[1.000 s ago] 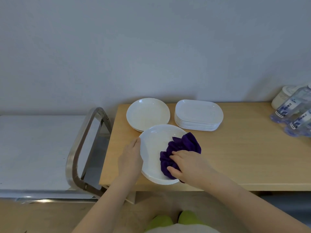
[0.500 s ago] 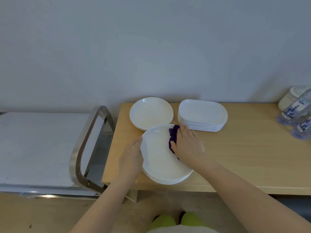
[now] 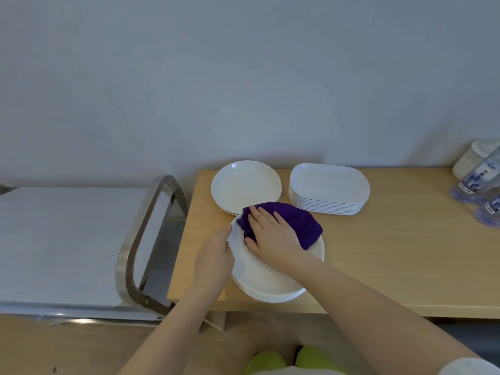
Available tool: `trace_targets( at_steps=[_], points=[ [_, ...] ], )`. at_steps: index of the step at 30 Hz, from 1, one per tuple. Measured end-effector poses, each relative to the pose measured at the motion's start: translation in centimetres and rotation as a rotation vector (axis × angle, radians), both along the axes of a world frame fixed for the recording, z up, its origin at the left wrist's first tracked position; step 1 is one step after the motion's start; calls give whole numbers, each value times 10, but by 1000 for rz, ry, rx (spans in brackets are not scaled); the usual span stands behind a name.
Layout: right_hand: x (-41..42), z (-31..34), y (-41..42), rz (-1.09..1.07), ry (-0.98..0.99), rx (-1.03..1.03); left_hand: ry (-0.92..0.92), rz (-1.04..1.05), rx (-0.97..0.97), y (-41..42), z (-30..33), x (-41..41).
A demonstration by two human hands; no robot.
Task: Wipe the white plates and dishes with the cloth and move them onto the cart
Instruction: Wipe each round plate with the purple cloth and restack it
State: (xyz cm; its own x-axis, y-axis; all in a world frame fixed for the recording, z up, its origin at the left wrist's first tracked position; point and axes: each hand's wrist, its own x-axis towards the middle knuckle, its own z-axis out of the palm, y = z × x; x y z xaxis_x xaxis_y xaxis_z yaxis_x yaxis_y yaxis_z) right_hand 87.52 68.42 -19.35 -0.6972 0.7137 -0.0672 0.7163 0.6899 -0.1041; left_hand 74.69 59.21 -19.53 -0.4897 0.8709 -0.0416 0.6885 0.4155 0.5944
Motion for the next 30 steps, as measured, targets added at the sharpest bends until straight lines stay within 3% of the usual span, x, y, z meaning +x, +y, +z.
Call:
trace_targets(
  at_steps=[4,8,19,25,30],
  points=[
    [11,4,13,-30,22,23,-19,-7,-1,0,3,0],
    [32,8,20,-203,39,47,-43,23,0,-1,5,2],
    [73,15,-1,-581,233,-152,-6,-26,-24,-1,12,5],
    [80,16,-7,-621,156,-106,-24,-27,-41,-2,13,5],
    [86,28,-3,-616,205,-78,-30,-47,-48,-2,14,3]
  ],
)
